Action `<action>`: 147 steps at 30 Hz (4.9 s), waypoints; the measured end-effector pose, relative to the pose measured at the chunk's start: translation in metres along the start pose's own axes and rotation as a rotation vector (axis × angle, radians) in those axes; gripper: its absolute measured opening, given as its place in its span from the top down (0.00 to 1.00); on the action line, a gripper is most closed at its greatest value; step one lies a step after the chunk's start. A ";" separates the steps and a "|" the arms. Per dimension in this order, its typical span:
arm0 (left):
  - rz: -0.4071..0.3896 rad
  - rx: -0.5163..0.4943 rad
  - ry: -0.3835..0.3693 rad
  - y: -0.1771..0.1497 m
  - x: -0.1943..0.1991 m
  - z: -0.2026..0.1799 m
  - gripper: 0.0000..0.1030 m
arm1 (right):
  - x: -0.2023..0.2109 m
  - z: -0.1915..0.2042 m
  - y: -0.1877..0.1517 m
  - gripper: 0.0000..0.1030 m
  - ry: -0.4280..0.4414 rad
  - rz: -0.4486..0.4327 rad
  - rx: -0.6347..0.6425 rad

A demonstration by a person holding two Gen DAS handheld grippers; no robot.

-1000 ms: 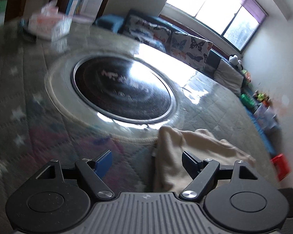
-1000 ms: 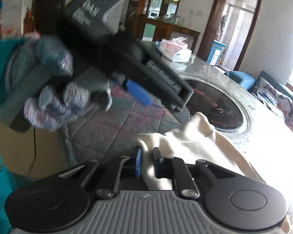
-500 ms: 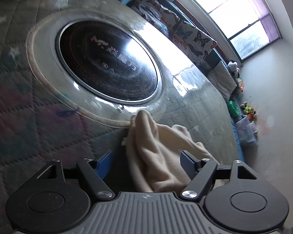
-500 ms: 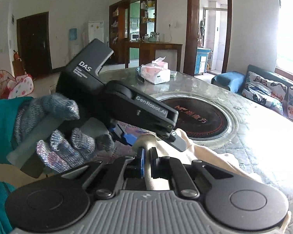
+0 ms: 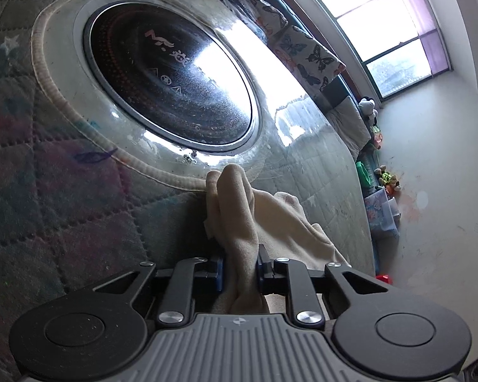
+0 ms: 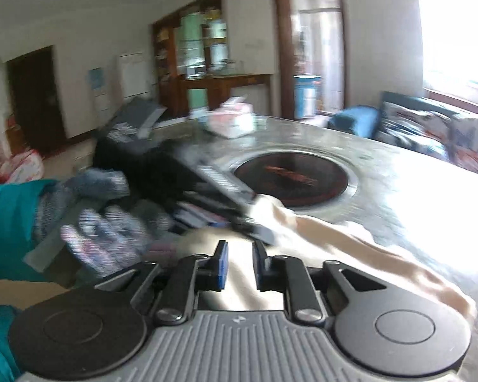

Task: Fold clothes

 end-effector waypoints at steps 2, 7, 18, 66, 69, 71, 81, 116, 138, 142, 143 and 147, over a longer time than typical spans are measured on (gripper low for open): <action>0.001 -0.005 0.001 0.000 0.000 0.000 0.80 | 0.001 -0.027 -0.008 0.79 -0.086 0.013 -0.039; 0.003 -0.014 0.007 0.000 0.001 0.000 0.80 | -0.004 -0.094 -0.029 0.64 -0.294 0.058 -0.144; 0.012 -0.077 0.049 -0.003 -0.002 -0.007 0.80 | -0.018 -0.169 -0.075 0.59 -0.414 0.116 -0.426; 0.178 -0.603 0.128 -0.078 -0.194 -0.163 0.61 | 0.091 -0.348 -0.111 0.87 -0.823 0.076 -0.504; 0.157 -0.627 0.123 -0.074 -0.196 -0.170 0.61 | 0.085 -0.344 -0.103 0.84 -0.779 0.056 -0.500; 0.153 -0.651 0.125 -0.072 -0.202 -0.176 0.61 | 0.074 -0.341 -0.099 0.78 -0.755 0.060 -0.489; 0.162 -0.756 0.175 -0.068 -0.236 -0.174 0.61 | 0.020 -0.335 -0.094 0.63 -0.706 0.126 -0.437; 0.165 -0.923 0.180 -0.128 -0.176 -0.148 0.35 | 0.064 -0.220 -0.113 0.02 -0.689 0.139 -0.327; 0.145 -0.893 0.179 -0.135 -0.145 -0.146 0.11 | 0.087 -0.207 -0.132 0.00 -0.752 0.144 -0.414; 0.143 -0.899 0.179 -0.139 -0.140 -0.146 0.09 | 0.088 -0.204 -0.132 0.00 -0.758 0.149 -0.420; 0.143 -0.901 0.178 -0.140 -0.139 -0.146 0.07 | 0.088 -0.203 -0.132 0.00 -0.759 0.149 -0.420; 0.139 -0.903 0.174 -0.142 -0.134 -0.147 0.03 | 0.090 -0.199 -0.131 0.00 -0.762 0.143 -0.425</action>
Point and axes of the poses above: each gripper's, at about its wrist camera, not at the fingertips, and x roughly against the way its jaws point, z to its left, y to its top, the point moved 10 cm from there along -x, roughly the way its jaws point, and after that the axes turned 13 degrees about -y, right-handed, at the moved point
